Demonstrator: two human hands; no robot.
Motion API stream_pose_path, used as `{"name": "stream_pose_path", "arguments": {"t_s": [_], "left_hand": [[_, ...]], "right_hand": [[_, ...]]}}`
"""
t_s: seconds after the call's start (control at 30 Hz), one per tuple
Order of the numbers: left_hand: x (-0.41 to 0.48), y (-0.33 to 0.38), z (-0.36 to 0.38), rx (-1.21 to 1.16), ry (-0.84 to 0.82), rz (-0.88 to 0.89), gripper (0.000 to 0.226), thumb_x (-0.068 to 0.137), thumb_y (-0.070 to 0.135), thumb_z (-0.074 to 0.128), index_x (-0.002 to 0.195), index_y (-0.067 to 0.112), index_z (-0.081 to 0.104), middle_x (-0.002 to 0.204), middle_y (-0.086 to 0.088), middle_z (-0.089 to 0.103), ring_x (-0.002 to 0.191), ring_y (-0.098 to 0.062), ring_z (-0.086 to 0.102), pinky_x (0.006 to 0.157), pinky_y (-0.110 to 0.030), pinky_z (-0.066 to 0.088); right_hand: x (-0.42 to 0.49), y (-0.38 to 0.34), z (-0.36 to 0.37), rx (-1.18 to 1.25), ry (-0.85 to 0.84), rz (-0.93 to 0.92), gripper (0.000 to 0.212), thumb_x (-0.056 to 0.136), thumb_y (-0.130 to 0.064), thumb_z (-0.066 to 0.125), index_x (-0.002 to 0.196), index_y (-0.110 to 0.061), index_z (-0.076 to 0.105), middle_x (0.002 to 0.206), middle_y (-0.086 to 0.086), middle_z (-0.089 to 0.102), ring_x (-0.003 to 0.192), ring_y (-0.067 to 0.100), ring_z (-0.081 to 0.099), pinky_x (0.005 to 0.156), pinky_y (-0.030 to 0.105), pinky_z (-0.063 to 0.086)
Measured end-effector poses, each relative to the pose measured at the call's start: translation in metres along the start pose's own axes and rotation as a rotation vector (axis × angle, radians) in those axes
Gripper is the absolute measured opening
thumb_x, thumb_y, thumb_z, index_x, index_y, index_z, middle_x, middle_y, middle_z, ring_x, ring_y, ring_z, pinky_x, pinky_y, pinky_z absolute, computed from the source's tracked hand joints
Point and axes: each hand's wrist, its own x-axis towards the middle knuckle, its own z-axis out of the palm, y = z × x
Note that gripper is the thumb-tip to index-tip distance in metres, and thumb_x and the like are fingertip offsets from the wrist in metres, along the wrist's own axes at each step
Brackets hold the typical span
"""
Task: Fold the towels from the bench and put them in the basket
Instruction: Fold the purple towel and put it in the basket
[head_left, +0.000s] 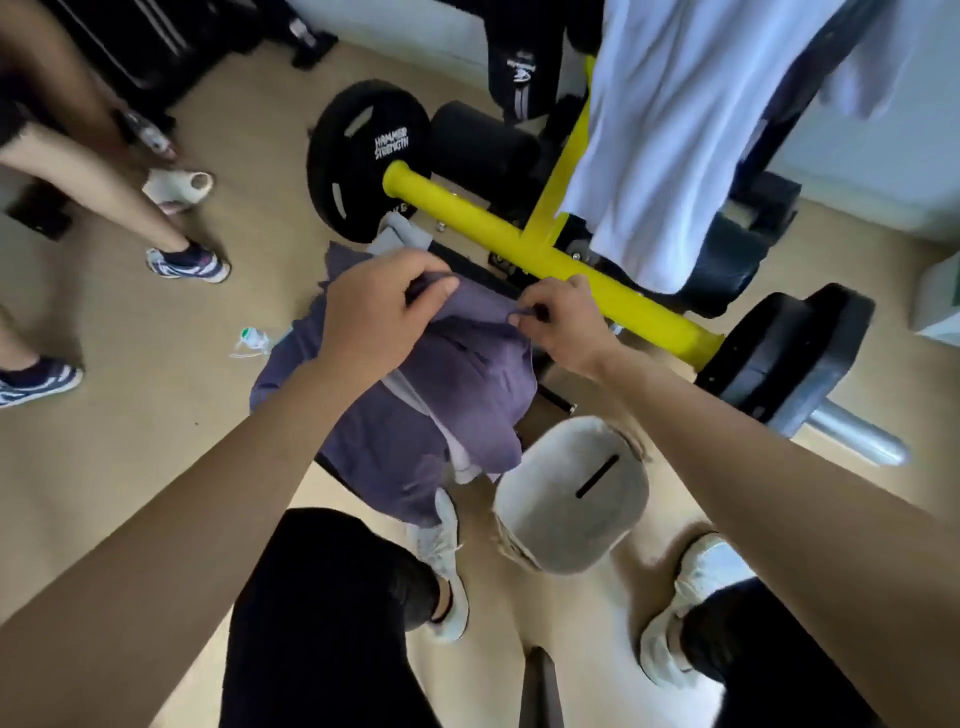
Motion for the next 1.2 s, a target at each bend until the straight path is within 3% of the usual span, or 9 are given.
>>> {"name": "stream_pose_path", "arguments": {"t_s": [0.07, 0.13, 0.3, 0.5, 0.67, 0.9, 0.97, 1.07, 1.2], "left_hand": [[-0.017, 0.019, -0.015, -0.019, 0.045, -0.004, 0.023, 0.097, 0.034, 0.062, 0.104, 0.016, 0.074, 0.094, -0.003, 0.075, 0.088, -0.024, 0.067, 0.074, -0.035, 0.049], [-0.035, 0.039, -0.033, -0.094, 0.089, -0.044, 0.023, 0.096, 0.035, 0.061, 0.103, 0.017, 0.074, 0.093, -0.003, 0.075, 0.087, -0.025, 0.068, 0.074, -0.041, 0.053], [-0.063, 0.093, -0.072, -0.284, 0.18, -0.082, 0.025, 0.095, 0.038, 0.06, 0.093, 0.016, 0.072, 0.088, 0.001, 0.072, 0.085, -0.023, 0.067, 0.077, -0.046, 0.053], [-0.084, 0.131, -0.115, -0.421, 0.333, -0.123, 0.014, 0.096, 0.027, 0.064, 0.088, 0.017, 0.07, 0.075, 0.019, 0.064, 0.074, -0.002, 0.059, 0.071, -0.016, 0.044], [-0.105, 0.117, -0.117, -0.527, 0.364, -0.279, 0.024, 0.096, 0.025, 0.063, 0.085, 0.003, 0.066, 0.073, 0.003, 0.056, 0.072, -0.009, 0.048, 0.066, -0.021, 0.04], [-0.135, 0.103, -0.091, -0.541, 0.275, -0.301, 0.037, 0.096, 0.029, 0.061, 0.087, -0.007, 0.06, 0.074, -0.007, 0.051, 0.072, -0.015, 0.045, 0.067, -0.031, 0.036], [-0.141, 0.107, -0.081, -0.528, 0.174, -0.286, 0.03, 0.097, 0.028, 0.062, 0.083, 0.001, 0.062, 0.072, -0.001, 0.057, 0.072, -0.012, 0.05, 0.067, -0.029, 0.039], [-0.152, 0.12, -0.064, -0.579, 0.02, -0.231, 0.014, 0.098, 0.022, 0.066, 0.085, 0.027, 0.068, 0.081, 0.011, 0.068, 0.079, -0.006, 0.061, 0.073, -0.019, 0.047], [-0.168, 0.135, -0.038, -0.648, -0.151, -0.144, 0.008, 0.097, 0.012, 0.067, 0.093, 0.016, 0.072, 0.091, -0.005, 0.074, 0.082, -0.004, 0.062, 0.074, -0.016, 0.047]], "right_hand": [[-0.029, -0.013, -0.018, 0.161, 0.063, 0.066, 0.013, 0.089, -0.023, 0.068, 0.078, -0.018, 0.063, 0.073, -0.002, 0.06, 0.068, 0.015, 0.05, 0.075, 0.037, 0.046], [-0.064, -0.029, -0.036, 0.263, 0.111, 0.145, 0.02, 0.09, -0.012, 0.068, 0.076, -0.023, 0.06, 0.069, -0.006, 0.059, 0.065, 0.011, 0.051, 0.064, 0.027, 0.044], [-0.139, -0.056, -0.075, 0.136, 0.27, 0.168, 0.017, 0.082, 0.0, 0.063, 0.084, -0.017, 0.063, 0.073, -0.002, 0.061, 0.071, 0.02, 0.056, 0.07, 0.033, 0.047], [-0.222, -0.048, -0.1, 0.115, 0.327, 0.277, 0.013, 0.086, -0.008, 0.069, 0.079, -0.018, 0.065, 0.076, 0.0, 0.066, 0.072, 0.016, 0.057, 0.065, 0.021, 0.043], [-0.296, -0.022, -0.107, 0.212, 0.293, 0.365, 0.009, 0.092, -0.009, 0.069, 0.083, -0.009, 0.067, 0.068, 0.005, 0.065, 0.057, 0.021, 0.06, 0.048, 0.018, 0.047], [-0.337, -0.011, -0.095, 0.267, 0.384, 0.412, 0.022, 0.094, -0.01, 0.067, 0.074, -0.017, 0.063, 0.066, -0.002, 0.057, 0.059, 0.01, 0.048, 0.049, 0.008, 0.037], [-0.336, -0.025, -0.097, 0.301, 0.412, 0.354, 0.013, 0.093, -0.01, 0.068, 0.08, -0.014, 0.068, 0.07, 0.0, 0.061, 0.057, 0.001, 0.05, 0.052, 0.008, 0.039], [-0.325, -0.053, -0.102, 0.307, 0.426, 0.237, 0.002, 0.09, -0.011, 0.072, 0.092, -0.01, 0.073, 0.073, 0.0, 0.063, 0.058, -0.002, 0.051, 0.06, 0.008, 0.041], [-0.308, -0.088, -0.1, 0.318, 0.359, 0.082, 0.02, 0.087, -0.009, 0.075, 0.106, -0.014, 0.071, 0.073, 0.003, 0.066, 0.062, 0.003, 0.054, 0.067, 0.014, 0.045]]}}
